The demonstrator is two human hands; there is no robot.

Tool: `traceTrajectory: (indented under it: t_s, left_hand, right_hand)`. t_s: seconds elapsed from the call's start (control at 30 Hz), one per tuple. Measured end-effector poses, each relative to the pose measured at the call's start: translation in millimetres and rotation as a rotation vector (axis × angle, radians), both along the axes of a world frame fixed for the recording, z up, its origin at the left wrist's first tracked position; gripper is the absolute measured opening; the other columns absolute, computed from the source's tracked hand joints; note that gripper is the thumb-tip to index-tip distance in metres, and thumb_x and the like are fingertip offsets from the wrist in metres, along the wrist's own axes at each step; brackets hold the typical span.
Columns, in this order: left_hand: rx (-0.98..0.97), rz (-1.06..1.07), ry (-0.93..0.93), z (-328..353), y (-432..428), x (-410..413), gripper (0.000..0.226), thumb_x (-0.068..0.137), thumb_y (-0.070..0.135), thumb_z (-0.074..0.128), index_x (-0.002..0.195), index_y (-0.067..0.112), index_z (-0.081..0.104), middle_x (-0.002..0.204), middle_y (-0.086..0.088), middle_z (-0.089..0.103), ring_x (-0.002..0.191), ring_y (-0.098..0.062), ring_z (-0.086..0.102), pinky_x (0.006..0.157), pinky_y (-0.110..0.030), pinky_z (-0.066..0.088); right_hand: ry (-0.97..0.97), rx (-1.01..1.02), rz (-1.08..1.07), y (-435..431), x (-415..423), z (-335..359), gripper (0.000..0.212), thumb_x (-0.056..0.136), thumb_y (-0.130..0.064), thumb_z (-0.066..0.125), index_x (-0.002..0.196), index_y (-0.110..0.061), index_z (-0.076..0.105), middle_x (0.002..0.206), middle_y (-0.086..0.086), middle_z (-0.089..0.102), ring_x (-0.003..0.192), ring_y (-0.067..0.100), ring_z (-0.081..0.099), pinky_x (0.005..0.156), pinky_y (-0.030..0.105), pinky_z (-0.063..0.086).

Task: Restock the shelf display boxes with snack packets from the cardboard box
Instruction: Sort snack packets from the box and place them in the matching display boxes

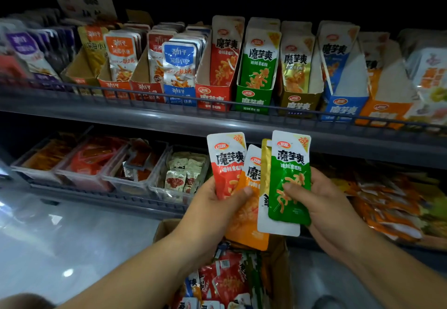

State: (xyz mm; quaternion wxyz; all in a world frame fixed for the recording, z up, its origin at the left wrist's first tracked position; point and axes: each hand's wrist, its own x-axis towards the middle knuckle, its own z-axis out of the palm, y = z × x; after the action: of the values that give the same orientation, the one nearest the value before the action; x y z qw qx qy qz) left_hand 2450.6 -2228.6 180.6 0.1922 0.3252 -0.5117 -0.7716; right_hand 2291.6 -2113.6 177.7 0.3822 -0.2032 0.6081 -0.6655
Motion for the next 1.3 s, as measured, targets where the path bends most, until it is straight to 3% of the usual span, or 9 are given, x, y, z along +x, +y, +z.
traceTrajectory:
  t_s: [0.13,0.4,0.53,0.6,0.83,0.97,1.17,1.3]
  left_hand:
    - [0.056,0.003,0.007,-1.0,-1.8,-0.5,0.026,0.095,0.006,0.065,0.121,0.011,0.064,0.109,-0.011,0.078,0.099,-0.031,0.076,0.086,-0.049,0.061]
    - [0.003,0.097,-0.007,-5.3,-3.5,0.3,0.028,0.098,0.005,0.063,0.124,0.013,0.063,0.109,-0.008,0.079,0.100,-0.029,0.076,0.092,-0.055,0.059]
    - [0.086,0.114,0.054,-6.7,-1.9,-1.2,0.030,0.097,0.003,0.062,0.127,0.008,0.061,0.110,-0.013,0.078,0.096,-0.029,0.077,0.070,-0.039,0.064]
    - [0.095,0.081,0.080,-4.2,0.7,-1.5,0.029,0.096,0.003,0.062,0.125,0.008,0.061,0.109,-0.013,0.078,0.095,-0.028,0.077,0.067,-0.034,0.063]
    - [0.015,0.095,0.034,-3.2,0.6,-4.1,0.040,0.089,-0.007,0.068,0.123,0.012,0.063,0.109,-0.010,0.078,0.101,-0.029,0.076,0.088,-0.049,0.061]
    - [0.020,0.096,0.021,-3.0,0.6,-2.9,0.037,0.089,-0.003,0.069,0.122,0.011,0.063,0.106,-0.011,0.079,0.096,-0.030,0.077,0.083,-0.049,0.061]
    - [0.171,0.082,0.022,0.3,-4.4,-0.3,0.025,0.099,0.012,0.062,0.122,0.020,0.064,0.102,-0.004,0.080,0.089,-0.022,0.078,0.067,-0.038,0.062]
    - [0.160,0.079,-0.002,1.4,-5.9,-1.1,0.027,0.100,0.009,0.061,0.125,0.019,0.061,0.102,-0.004,0.080,0.087,-0.022,0.078,0.061,-0.034,0.062]
  right_hand:
    - [-0.038,-0.011,0.017,-0.1,-3.9,2.7,0.036,0.093,0.002,0.059,0.125,-0.013,0.062,0.115,0.013,0.073,0.107,0.036,0.069,0.095,0.058,0.052]
    - [-0.184,-0.098,-0.006,1.1,-13.7,8.6,0.039,0.093,0.005,0.055,0.127,-0.012,0.061,0.117,0.015,0.072,0.107,0.036,0.070,0.087,0.052,0.056]
    - [-0.154,-0.035,-0.005,1.3,-13.5,2.9,0.033,0.094,0.003,0.056,0.124,-0.008,0.064,0.116,0.016,0.072,0.109,0.039,0.068,0.091,0.053,0.054]
    - [-0.118,0.003,-0.005,0.8,-10.7,-0.1,0.031,0.094,0.002,0.057,0.122,-0.009,0.065,0.114,0.014,0.074,0.107,0.036,0.070,0.093,0.053,0.054]
    - [-0.108,0.003,0.059,1.9,-10.7,0.0,0.034,0.093,0.001,0.058,0.126,-0.007,0.063,0.117,0.016,0.072,0.109,0.038,0.068,0.095,0.057,0.053]
    - [0.028,-0.012,-0.024,0.8,-14.8,2.2,0.029,0.093,0.002,0.060,0.119,-0.009,0.065,0.113,0.013,0.074,0.108,0.036,0.069,0.095,0.057,0.053]
    - [0.302,-0.023,-0.108,6.3,-34.8,19.3,0.032,0.094,0.001,0.061,0.120,-0.018,0.064,0.111,0.001,0.075,0.105,0.021,0.072,0.096,0.050,0.054]
    - [0.343,-0.055,-0.092,6.6,-36.6,23.7,0.032,0.094,0.000,0.061,0.121,-0.018,0.063,0.114,0.001,0.074,0.107,0.020,0.070,0.096,0.048,0.054]
